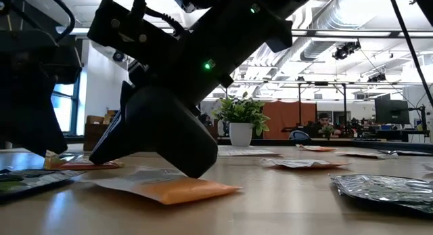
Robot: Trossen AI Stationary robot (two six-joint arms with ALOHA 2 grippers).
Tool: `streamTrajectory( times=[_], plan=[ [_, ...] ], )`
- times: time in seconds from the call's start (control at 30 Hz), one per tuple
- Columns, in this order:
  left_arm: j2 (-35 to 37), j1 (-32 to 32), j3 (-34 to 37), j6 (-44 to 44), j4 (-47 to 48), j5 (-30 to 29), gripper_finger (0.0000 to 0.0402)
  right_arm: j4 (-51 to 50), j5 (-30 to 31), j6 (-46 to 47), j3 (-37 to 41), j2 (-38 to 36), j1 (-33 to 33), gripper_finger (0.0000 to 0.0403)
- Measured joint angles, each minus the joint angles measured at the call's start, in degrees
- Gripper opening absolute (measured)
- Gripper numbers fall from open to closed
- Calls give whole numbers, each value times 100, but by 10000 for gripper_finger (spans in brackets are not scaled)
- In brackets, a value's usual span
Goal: Pick & Place Tea
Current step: Put the yellow tea bag into the left section of the wooden organizer
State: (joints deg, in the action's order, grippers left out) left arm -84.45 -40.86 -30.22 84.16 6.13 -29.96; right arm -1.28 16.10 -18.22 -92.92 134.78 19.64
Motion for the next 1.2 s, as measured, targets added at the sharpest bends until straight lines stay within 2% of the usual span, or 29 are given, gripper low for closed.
streamTrajectory(
  times=[0.47,0.6,0.83,1.07,1.2],
  plan=[
    [-167,4,-9,124,-327,-61,133,9,20,-24,-2,9,-13,0],
    [-170,4,-9,29,-346,-14,100,110,33,-86,-2,17,-14,0],
    [-174,0,-2,-185,-414,219,9,200,199,-144,7,24,-35,0],
    [-86,0,-2,-205,-285,-148,2,292,478,-379,11,-49,-19,3],
    [323,0,-59,-673,39,-560,1,492,501,-490,11,-214,6,8]
  ],
)
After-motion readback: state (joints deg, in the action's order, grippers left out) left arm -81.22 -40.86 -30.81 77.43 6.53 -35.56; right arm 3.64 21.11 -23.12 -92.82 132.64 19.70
